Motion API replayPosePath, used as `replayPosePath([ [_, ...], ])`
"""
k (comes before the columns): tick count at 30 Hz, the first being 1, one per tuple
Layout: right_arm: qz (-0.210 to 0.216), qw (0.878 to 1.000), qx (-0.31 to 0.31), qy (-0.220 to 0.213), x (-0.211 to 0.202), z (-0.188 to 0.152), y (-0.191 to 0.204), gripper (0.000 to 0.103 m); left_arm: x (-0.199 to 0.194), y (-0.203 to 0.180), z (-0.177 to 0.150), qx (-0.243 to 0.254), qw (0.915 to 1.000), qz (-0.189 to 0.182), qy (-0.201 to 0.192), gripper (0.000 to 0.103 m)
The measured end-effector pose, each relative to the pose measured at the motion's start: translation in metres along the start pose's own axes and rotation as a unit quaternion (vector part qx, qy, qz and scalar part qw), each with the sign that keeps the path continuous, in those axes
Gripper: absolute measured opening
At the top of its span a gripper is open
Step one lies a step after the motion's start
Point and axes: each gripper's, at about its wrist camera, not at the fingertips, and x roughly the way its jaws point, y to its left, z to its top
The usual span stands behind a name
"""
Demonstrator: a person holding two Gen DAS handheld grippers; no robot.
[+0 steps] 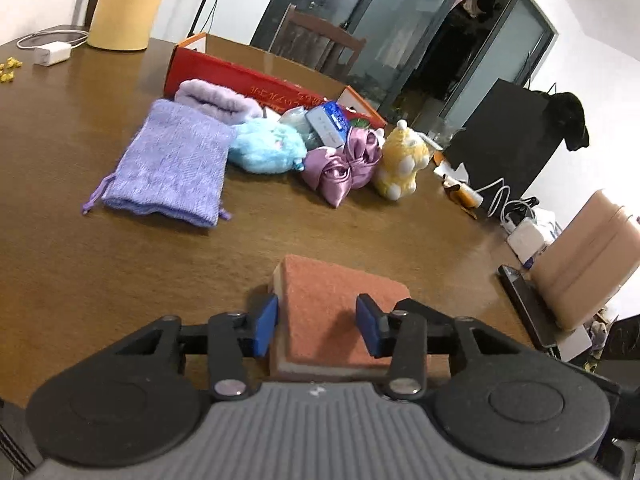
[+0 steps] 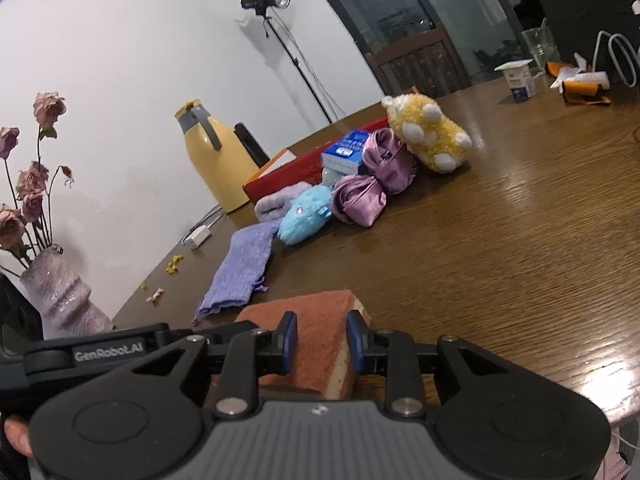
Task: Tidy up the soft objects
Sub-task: 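Carry the sponge block with the left tool and release it in the box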
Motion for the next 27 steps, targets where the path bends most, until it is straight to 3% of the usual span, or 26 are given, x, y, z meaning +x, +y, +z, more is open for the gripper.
replayPosePath([
  [3,-0.004,1.0,-0.008,-0.023,0.0,0.014,0.004,0.027,0.004,-0.002,0.015,0.002,0.9999,-0.017,-0.002,0.043],
  [7,0.011,0.999,-0.015,-0.046,0.012,0.051,0.015,0.027,0.005,-0.005,0.061,0.02,0.998,-0.027,-0.054,0.043],
  [12,0.031,0.994,-0.087,-0.064,0.057,0.123,0.042,0.027,0.025,0.012,0.144,0.007,0.9947,-0.026,-0.099,0.043],
  [15,0.048,0.992,-0.099,-0.062,0.1,0.182,0.052,0.027,0.05,0.024,0.207,0.0,0.9935,-0.02,-0.112,0.043],
  [20,0.064,0.996,-0.055,-0.005,0.208,0.278,0.044,0.027,0.115,0.06,0.307,-0.038,0.9937,0.01,-0.105,0.042],
  [23,0.061,0.997,-0.033,0.042,0.276,0.312,0.034,0.028,0.163,0.076,0.35,-0.023,0.9934,0.062,-0.094,0.042],
  [27,0.026,0.994,0.017,0.102,0.368,0.333,0.007,0.028,0.228,0.096,0.385,0.0,0.9933,0.101,-0.057,0.044],
])
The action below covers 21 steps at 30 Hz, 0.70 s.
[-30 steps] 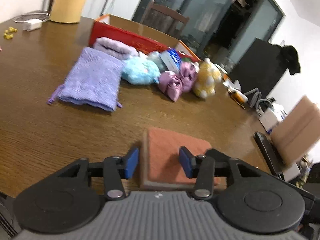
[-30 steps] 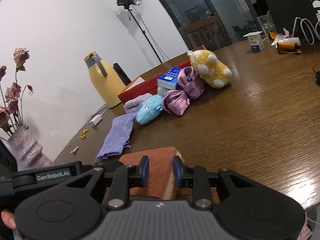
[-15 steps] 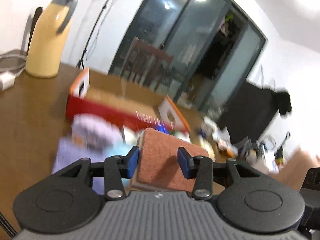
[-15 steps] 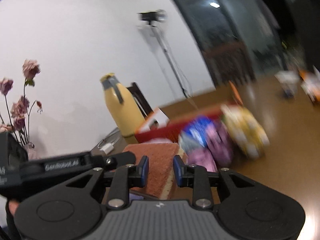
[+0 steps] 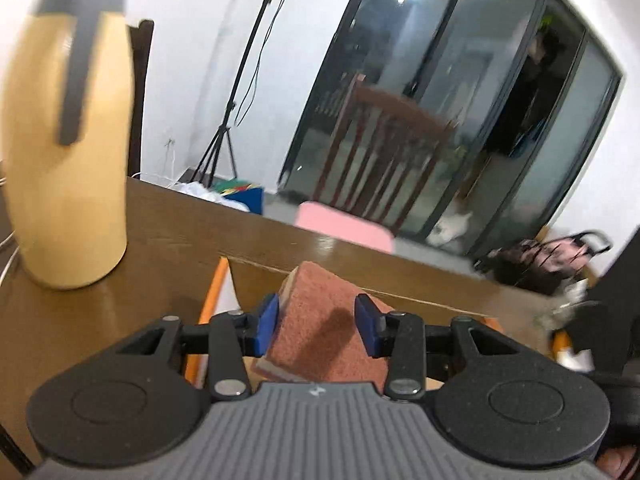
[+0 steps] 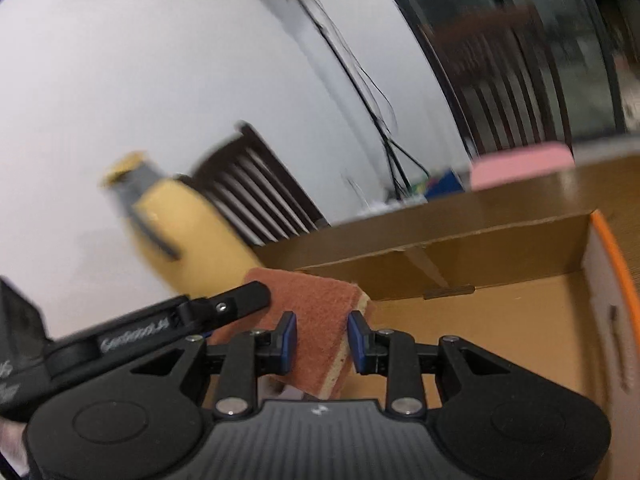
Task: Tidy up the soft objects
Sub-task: 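Carry the sponge block with the left tool and release it in the box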
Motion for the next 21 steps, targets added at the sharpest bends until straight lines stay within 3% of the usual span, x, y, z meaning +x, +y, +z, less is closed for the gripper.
replayPosePath([
  [5,-0.032,0.996,0.067,0.043,0.075,0.02,-0.035,0.027,0.069,0.011,-0.003,0.013,0.9966,0.048,0.067,0.045],
  [7,-0.032,0.996,0.068,0.049,0.084,0.02,-0.037,0.027,0.065,0.011,-0.006,0.026,0.9967,0.056,0.053,0.046],
  [10,-0.043,0.997,0.043,0.049,0.082,0.02,-0.033,0.03,0.045,0.007,-0.006,0.034,0.9982,0.034,0.036,0.056],
  [12,-0.04,0.998,0.031,0.039,0.071,0.02,-0.027,0.037,0.028,0.002,-0.005,0.045,0.9981,0.036,0.02,0.059],
  [17,-0.053,0.998,0.015,0.01,0.012,0.021,-0.017,0.039,-0.026,-0.005,-0.004,0.059,0.9979,0.026,0.001,0.063],
  [19,-0.055,0.998,0.013,-0.032,-0.031,0.022,-0.011,0.039,-0.059,-0.009,-0.005,0.071,0.9968,0.027,-0.022,0.068],
  [21,-0.042,0.993,0.008,-0.107,-0.085,0.018,-0.002,0.044,-0.099,-0.013,-0.011,0.091,0.9936,0.035,-0.056,0.074],
])
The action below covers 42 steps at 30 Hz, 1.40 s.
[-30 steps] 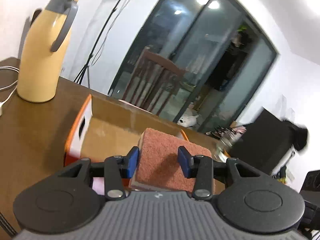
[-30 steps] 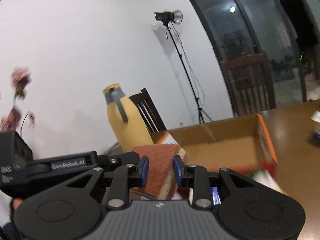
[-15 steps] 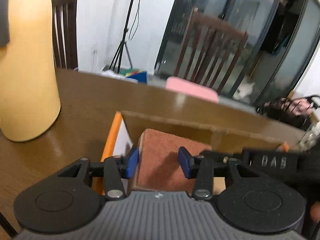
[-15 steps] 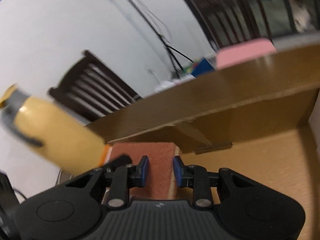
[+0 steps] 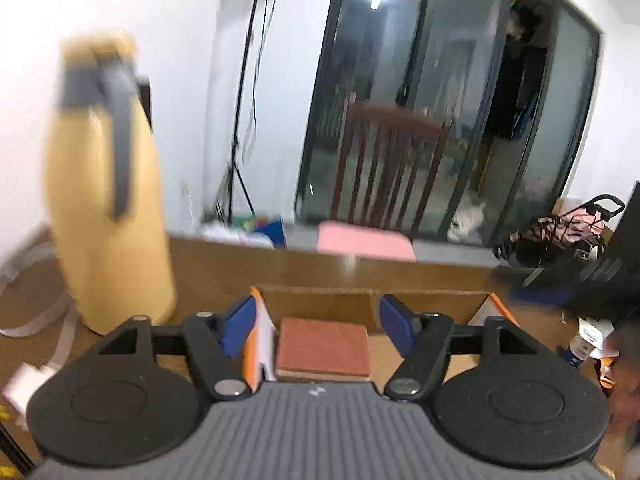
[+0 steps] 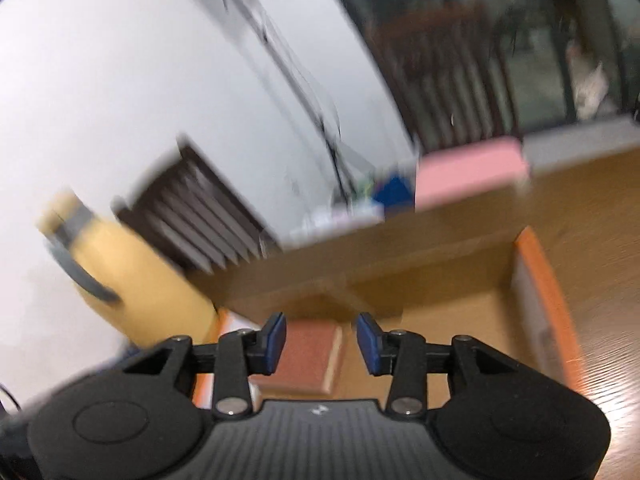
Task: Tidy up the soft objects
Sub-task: 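Carry the sponge block with the left tool and release it in the box, then pull the left tool back from the box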
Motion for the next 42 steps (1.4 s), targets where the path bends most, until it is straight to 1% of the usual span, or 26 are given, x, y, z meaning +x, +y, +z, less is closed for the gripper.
replayPosePath([
  [1,0.004,0.999,-0.001,-0.041,-0.028,0.003,0.002,0.048,-0.021,0.0,-0.001,0.011,0.9998,0.005,-0.015,0.075],
  [2,0.007,0.996,-0.003,-0.09,-0.057,0.005,0.004,0.058,-0.04,-0.001,-0.001,0.019,0.9994,0.009,-0.028,0.078],
  [3,0.006,0.991,-0.008,-0.13,-0.082,0.007,0.005,0.072,-0.058,-0.001,-0.004,0.024,0.9988,0.014,-0.039,0.08],
  [4,0.003,0.986,-0.014,-0.164,-0.107,0.008,0.004,0.081,-0.078,-0.002,-0.006,0.03,0.9981,0.019,-0.051,0.081],
  [5,-0.001,0.982,-0.013,-0.189,-0.133,0.01,0.002,0.099,-0.101,-0.002,-0.011,0.034,0.9972,0.023,-0.062,0.083],
  [6,-0.004,0.981,-0.008,-0.195,-0.15,0.013,-0.002,0.103,-0.12,-0.002,-0.015,0.037,0.9965,0.025,-0.071,0.086],
  [7,-0.004,0.982,0.0,-0.188,-0.169,0.015,-0.005,0.103,-0.142,-0.001,-0.021,0.04,0.9955,0.025,-0.082,0.087],
  [9,0.023,0.986,0.018,-0.165,-0.202,0.013,-0.015,0.103,-0.175,-0.003,-0.035,0.047,0.9937,0.023,-0.099,0.093],
  [11,0.054,0.992,0.019,-0.111,-0.229,0.003,-0.024,0.103,-0.207,-0.004,-0.055,0.057,0.9909,0.026,-0.119,0.097],
  [13,0.071,0.997,0.011,-0.03,-0.247,-0.017,-0.029,0.103,-0.232,-0.009,-0.072,0.065,0.9886,0.03,-0.133,0.097],
  [14,0.083,0.996,0.004,0.008,-0.257,-0.034,-0.031,0.103,-0.246,-0.011,-0.083,0.067,0.988,0.026,-0.137,0.099],
  [15,0.096,0.995,-0.002,0.028,-0.265,-0.049,-0.033,0.103,-0.259,-0.01,-0.095,0.068,0.9877,0.02,-0.139,0.1],
  [17,0.123,0.99,-0.031,0.068,-0.29,-0.093,-0.032,0.103,-0.283,-0.009,-0.124,0.071,0.9876,0.008,-0.14,0.101],
  [18,0.129,0.987,-0.045,0.084,-0.298,-0.113,-0.025,0.103,-0.294,-0.009,-0.138,0.075,0.9875,0.006,-0.139,0.101],
  [20,0.132,0.982,-0.066,0.115,-0.325,-0.156,-0.017,0.103,-0.319,-0.005,-0.165,0.076,0.9872,0.002,-0.14,0.102],
  [21,0.13,0.981,-0.082,0.122,-0.339,-0.176,-0.012,0.103,-0.33,-0.002,-0.177,0.075,0.9874,-0.002,-0.139,0.102],
  [24,0.105,0.982,-0.116,0.109,-0.383,-0.216,-0.003,0.103,-0.364,0.004,-0.208,0.075,0.9879,-0.007,-0.136,0.102],
  [26,0.083,0.983,-0.136,0.09,-0.403,-0.227,0.005,0.103,-0.382,0.009,-0.216,0.074,0.987,-0.007,-0.143,0.103],
  [28,0.064,0.985,-0.145,0.071,-0.418,-0.234,0.011,0.103,-0.399,0.011,-0.223,0.072,0.9857,-0.014,-0.152,0.103],
  [30,0.039,0.984,-0.169,0.039,-0.434,-0.243,0.018,0.103,-0.405,0.015,-0.23,0.08,0.9843,-0.03,-0.154,0.103],
  [32,0.008,0.98,-0.201,0.002,-0.444,-0.248,0.016,0.103,-0.398,0.013,-0.234,0.096,0.9842,-0.035,-0.144,0.103],
  [34,-0.015,0.973,-0.231,-0.015,-0.434,-0.256,0.015,0.103,-0.382,0.01,-0.238,0.101,0.9868,-0.023,-0.124,0.103],
  [37,-0.033,0.972,-0.232,-0.003,-0.402,-0.252,0.011,0.103,-0.354,0.006,-0.242,0.094,0.9911,-0.015,-0.093,0.103],
  [39,-0.046,0.971,-0.235,0.003,-0.382,-0.248,0.008,0.103,-0.342,0.003,-0.25,0.099,0.9906,-0.006,-0.094,0.103],
  [41,-0.061,0.965,-0.255,-0.004,-0.364,-0.245,0.008,0.103,-0.33,0.001,-0.257,0.1,0.9902,-0.005,-0.097,0.103],
  [42,-0.063,0.962,-0.265,-0.009,-0.355,-0.243,0.009,0.103,-0.32,0.001,-0.259,0.093,0.9917,-0.008,-0.089,0.103],
])
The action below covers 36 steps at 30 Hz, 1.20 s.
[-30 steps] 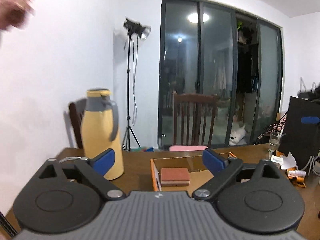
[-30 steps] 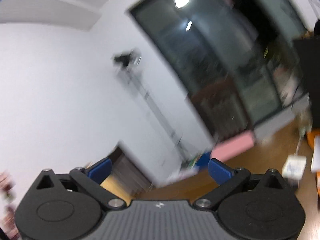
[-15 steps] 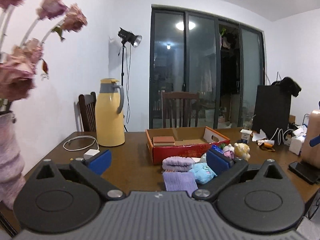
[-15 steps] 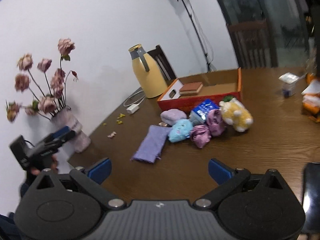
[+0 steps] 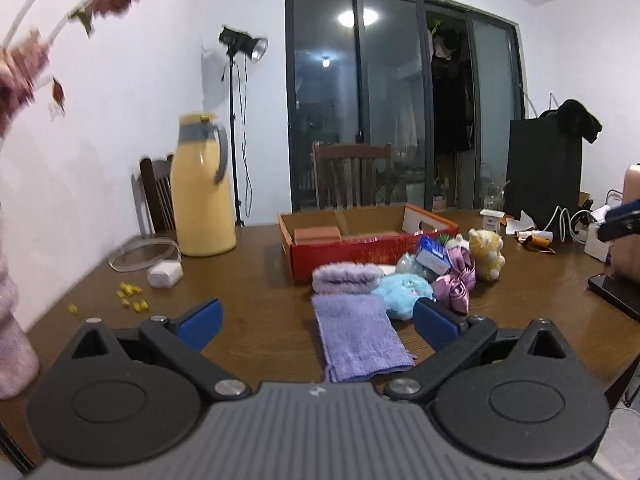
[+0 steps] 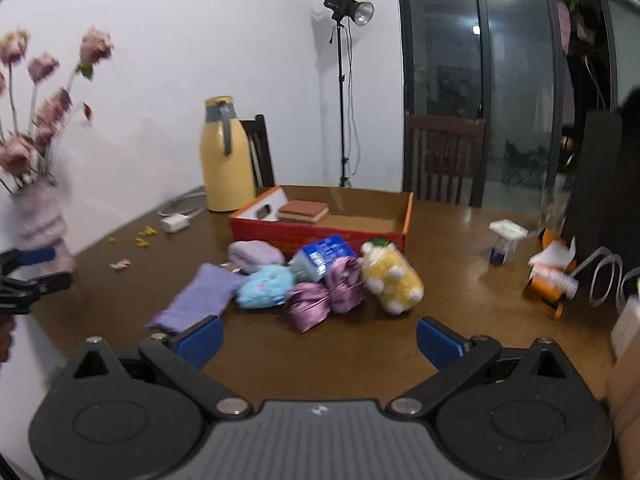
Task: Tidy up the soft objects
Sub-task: 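Grasp the lavender knit cloth with the right tool and lift it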
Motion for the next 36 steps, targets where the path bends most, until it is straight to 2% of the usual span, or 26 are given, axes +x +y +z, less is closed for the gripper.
replayPosePath([
  [4,0.007,0.999,-0.007,-0.031,0.049,0.015,0.007,0.098,0.052,-0.004,-0.007,-0.028,0.9989,-0.008,0.038,0.103],
  [7,0.041,0.998,-0.016,-0.036,0.099,0.026,0.024,0.087,0.091,-0.01,-0.013,-0.04,0.9973,0.011,0.061,0.103],
  [10,0.096,0.995,-0.023,-0.012,0.152,0.033,0.048,0.068,0.118,-0.012,-0.019,-0.064,0.995,0.004,0.076,0.103],
  [11,0.123,0.992,-0.031,0.003,0.172,0.034,0.059,0.055,0.124,-0.012,-0.023,-0.067,0.9944,0.004,0.082,0.102],
  [12,0.145,0.989,-0.037,0.019,0.192,0.035,0.07,0.04,0.129,-0.012,-0.025,-0.064,0.9941,0.004,0.087,0.098],
  [13,0.158,0.986,-0.042,0.029,0.207,0.035,0.079,0.035,0.133,-0.014,-0.027,-0.057,0.9941,0.003,0.092,0.095],
  [15,0.181,0.981,-0.056,0.045,0.238,0.038,0.098,0.034,0.14,-0.018,-0.032,-0.032,0.9937,-0.001,0.107,0.077],
  [16,0.189,0.979,-0.058,0.048,0.25,0.04,0.105,0.034,0.144,-0.019,-0.035,-0.02,0.993,-0.002,0.117,0.074],
  [18,0.209,0.975,-0.052,0.059,0.272,0.044,0.114,0.037,0.148,-0.02,-0.042,-0.006,0.9901,-0.003,0.141,0.054],
  [21,0.219,0.971,-0.037,0.086,0.294,0.041,0.121,0.038,0.144,-0.015,-0.044,-0.014,0.9898,-0.026,0.139,0.041],
  [22,0.226,0.969,-0.039,0.091,0.295,0.038,0.122,0.038,0.142,-0.015,-0.046,-0.011,0.99,-0.032,0.137,0.04],
  [25,0.234,0.967,-0.03,0.092,0.275,0.028,0.119,0.022,0.133,-0.011,-0.05,-0.019,0.9883,-0.065,0.136,0.036],
  [26,0.229,0.969,-0.029,0.093,0.264,0.024,0.116,0.02,0.13,-0.011,-0.051,-0.02,0.9881,-0.07,0.135,0.032],
  [29,0.209,0.973,-0.022,0.094,0.229,0.005,0.107,0.019,0.119,-0.014,-0.056,-0.021,0.9876,-0.092,0.126,0.03],
  [32,0.178,0.98,-0.003,0.091,0.188,-0.015,0.098,0.017,0.114,-0.019,-0.06,-0.04,0.9836,-0.118,0.13,0.03],
  [36,0.122,0.988,0.052,0.081,0.141,-0.039,0.087,0.017,0.104,-0.029,-0.061,-0.063,0.9845,-0.113,0.119,0.031],
])
